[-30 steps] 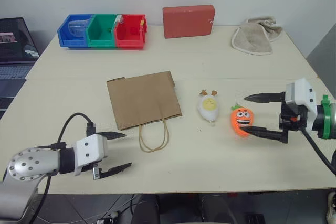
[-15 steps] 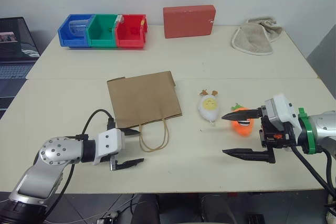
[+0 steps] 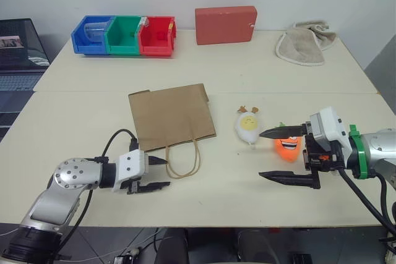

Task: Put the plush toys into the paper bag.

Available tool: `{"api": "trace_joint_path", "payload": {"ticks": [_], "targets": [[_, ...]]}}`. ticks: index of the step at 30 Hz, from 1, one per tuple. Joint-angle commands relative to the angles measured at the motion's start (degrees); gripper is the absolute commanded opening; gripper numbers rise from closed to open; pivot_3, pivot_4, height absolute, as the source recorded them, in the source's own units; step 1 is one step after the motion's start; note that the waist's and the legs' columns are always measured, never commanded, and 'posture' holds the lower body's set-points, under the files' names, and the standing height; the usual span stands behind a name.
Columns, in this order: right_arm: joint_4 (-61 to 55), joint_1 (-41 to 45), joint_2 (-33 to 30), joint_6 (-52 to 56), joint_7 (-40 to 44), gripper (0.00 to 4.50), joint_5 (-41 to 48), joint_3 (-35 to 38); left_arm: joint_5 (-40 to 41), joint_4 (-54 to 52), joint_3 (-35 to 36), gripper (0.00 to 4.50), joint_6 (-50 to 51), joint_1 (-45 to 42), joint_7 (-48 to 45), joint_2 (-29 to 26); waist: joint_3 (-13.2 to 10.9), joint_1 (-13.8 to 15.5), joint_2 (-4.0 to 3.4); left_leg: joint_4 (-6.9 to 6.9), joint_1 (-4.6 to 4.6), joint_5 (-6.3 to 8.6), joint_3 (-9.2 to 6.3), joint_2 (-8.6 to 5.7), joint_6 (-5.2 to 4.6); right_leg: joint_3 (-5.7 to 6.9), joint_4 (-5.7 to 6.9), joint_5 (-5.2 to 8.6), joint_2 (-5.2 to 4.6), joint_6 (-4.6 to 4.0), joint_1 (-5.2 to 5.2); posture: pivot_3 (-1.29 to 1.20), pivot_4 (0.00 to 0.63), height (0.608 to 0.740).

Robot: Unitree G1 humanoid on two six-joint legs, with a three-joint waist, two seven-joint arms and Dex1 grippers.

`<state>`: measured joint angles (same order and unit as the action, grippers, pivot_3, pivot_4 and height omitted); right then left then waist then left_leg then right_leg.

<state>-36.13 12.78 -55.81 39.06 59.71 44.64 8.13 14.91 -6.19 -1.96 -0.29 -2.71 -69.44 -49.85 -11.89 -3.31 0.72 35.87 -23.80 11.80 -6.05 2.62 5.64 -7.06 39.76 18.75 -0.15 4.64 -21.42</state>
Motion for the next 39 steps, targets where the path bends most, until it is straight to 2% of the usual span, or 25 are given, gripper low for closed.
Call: {"api": "trace_joint_path", "payload": {"ticks": [1, 10, 19, 29, 39], "targets": [[-1.62, 1.04, 0.08, -0.2, -0.22, 4.5, 1.38, 0.53, -1.08, 0.95, -0.8, 2.94, -2.52, -1.12, -1.1, -0.07, 0.0, 0.03, 0.0, 0.0, 0.0, 0.0, -0.01, 0.0, 0.0, 0.01, 0.01, 0.0, 0.0, 0.0, 0.0, 0.0, 0.15, 0.74], [-1.92, 1.2, 0.14, 0.06, -0.67, 4.5, 1.34, 0.53, -4.77, 7.13, -5.4, 2.94, -7.41, -6.42, -2.87, 1.87, 0.01, 0.16, -0.01, 0.02, 0.0, 0.0, -0.01, -0.01, 0.0, 0.01, 0.0, 0.0, 0.0, 0.0, 0.02, 0.0, 0.15, 0.74], [-2.22, 0.99, -0.16, 0.55, -1.8, 4.5, 2.36, 1.16, -5.1, 9.75, -5.52, 2.94, -9.35, -8.24, -5.2, 0.96, 0.01, 0.34, 0.0, 0.05, 0.01, 0.0, -0.03, -0.01, 0.0, 0.02, 0.01, 0.0, 0.0, 0.0, 0.04, 0.0, 0.15, 0.74], [-2.11, 1.0, -0.38, 0.5, -1.93, 4.5, 2.7, 1.17, -3.98, 8.05, -5.56, 2.94, -8.9, -8.53, -8.19, 0.25, 0.0, 0.22, 0.0, 0.04, 0.0, 0.0, -0.03, 0.0, 0.0, 0.02, 0.02, 0.0, 0.01, 0.0, 0.02, 0.0, 0.15, 0.74], [-1.79, 2.18, -0.23, 0.76, -1.91, 4.5, 3.02, 0.8, -7.98, 11.09, -8.27, 2.94, -12.54, -12.44, -6.77, 2.74, 0.01, 0.39, -0.01, 0.05, 0.0, 0.0, -0.04, -0.01, 0.0, 0.02, 0.01, 0.0, 0.01, 0.0, 0.04, 0.0, 0.15, 0.74]]}}
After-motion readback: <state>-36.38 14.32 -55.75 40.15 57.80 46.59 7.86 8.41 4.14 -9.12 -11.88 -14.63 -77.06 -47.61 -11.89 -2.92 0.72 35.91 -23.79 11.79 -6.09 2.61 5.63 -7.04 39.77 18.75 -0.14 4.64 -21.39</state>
